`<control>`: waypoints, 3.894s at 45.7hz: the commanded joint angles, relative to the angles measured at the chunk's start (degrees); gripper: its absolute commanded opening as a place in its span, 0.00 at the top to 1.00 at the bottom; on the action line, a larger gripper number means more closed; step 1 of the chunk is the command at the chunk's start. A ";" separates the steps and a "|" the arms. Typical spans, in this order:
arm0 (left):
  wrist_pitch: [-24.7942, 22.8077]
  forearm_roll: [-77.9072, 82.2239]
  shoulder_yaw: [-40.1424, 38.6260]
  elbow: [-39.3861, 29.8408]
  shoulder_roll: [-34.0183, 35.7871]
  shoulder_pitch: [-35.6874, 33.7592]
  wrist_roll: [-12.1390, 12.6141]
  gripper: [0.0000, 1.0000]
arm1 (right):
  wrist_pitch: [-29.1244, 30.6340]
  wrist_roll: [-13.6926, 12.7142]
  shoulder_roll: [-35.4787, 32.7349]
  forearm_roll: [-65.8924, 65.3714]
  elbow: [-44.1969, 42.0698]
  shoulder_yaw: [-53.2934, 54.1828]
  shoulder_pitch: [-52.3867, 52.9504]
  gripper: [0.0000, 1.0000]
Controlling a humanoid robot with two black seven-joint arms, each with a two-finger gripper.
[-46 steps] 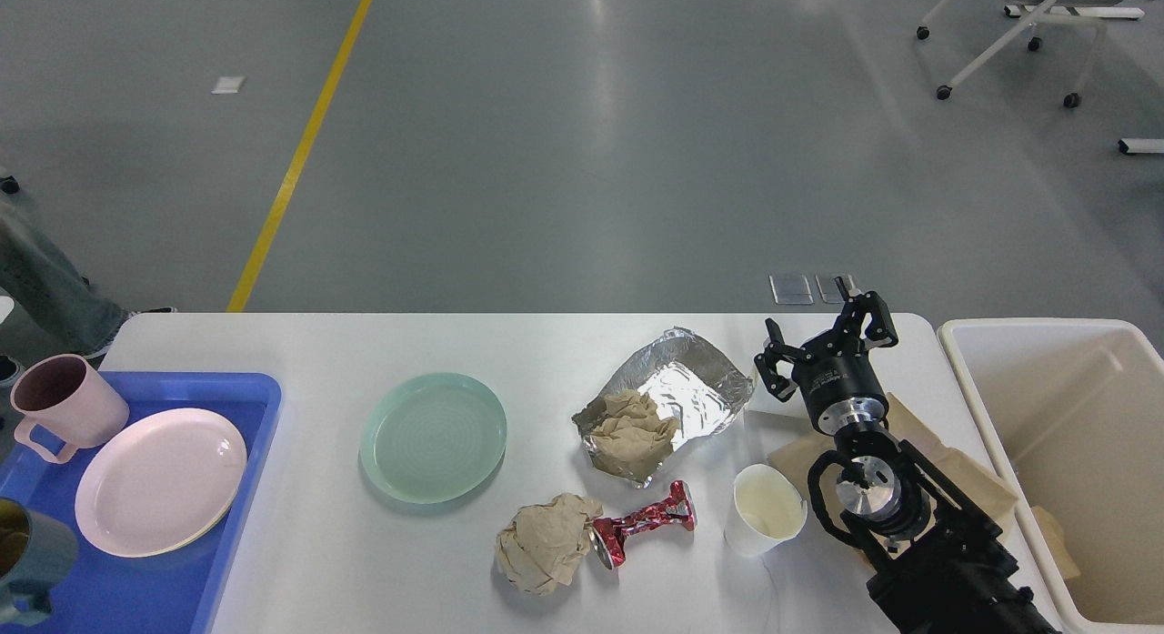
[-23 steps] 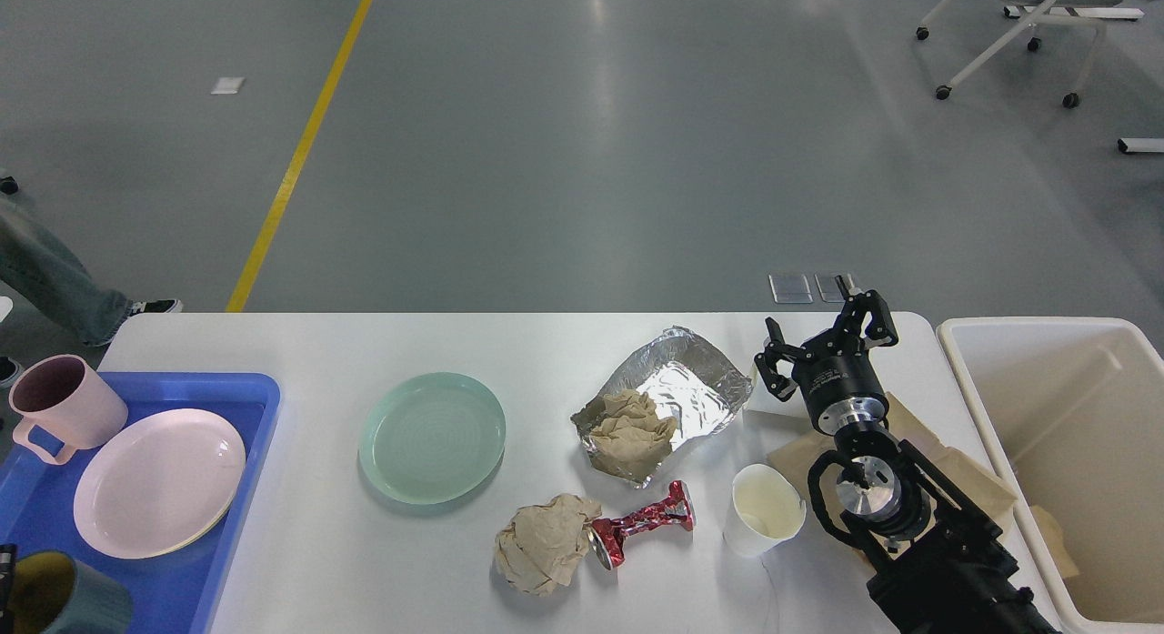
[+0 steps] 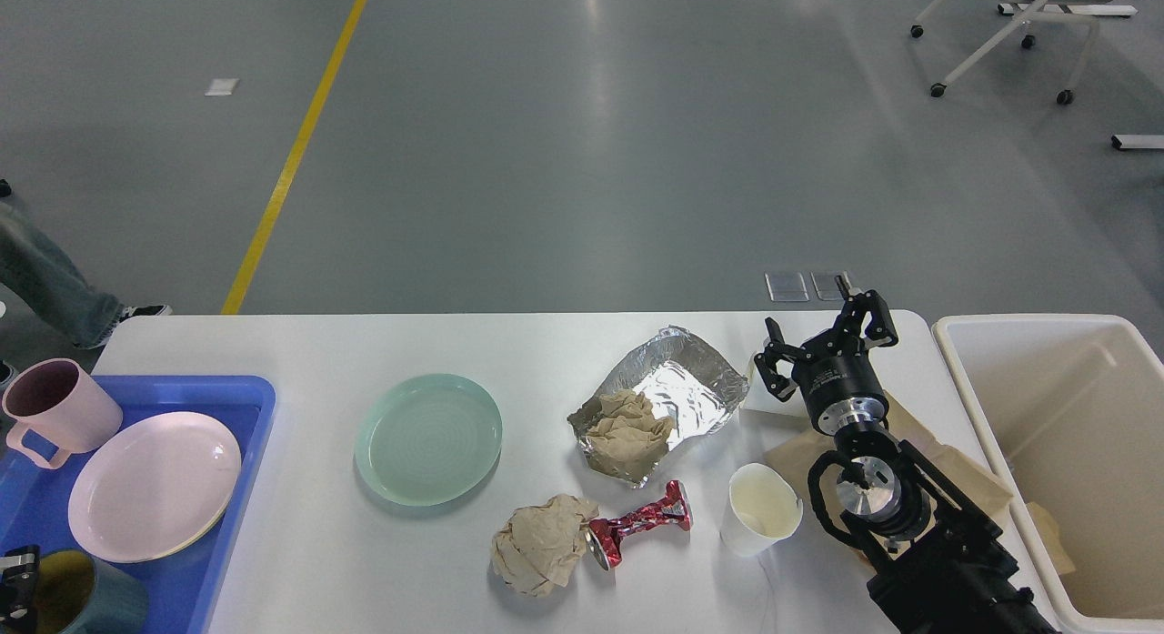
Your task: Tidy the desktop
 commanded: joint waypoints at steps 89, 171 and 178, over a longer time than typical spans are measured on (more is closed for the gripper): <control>-8.77 -46.71 41.75 -36.90 -48.10 -85.27 11.15 0.04 | 0.00 0.00 0.01 0.00 0.00 0.00 0.05 0.00; 41.77 -68.95 13.80 -5.36 -47.05 -9.35 10.27 0.04 | 0.00 0.00 0.01 0.00 -0.08 0.00 0.05 0.00; 41.95 -69.04 13.80 -4.83 -47.14 -9.08 10.18 0.04 | 0.00 0.00 -0.08 0.00 0.00 0.00 0.05 0.00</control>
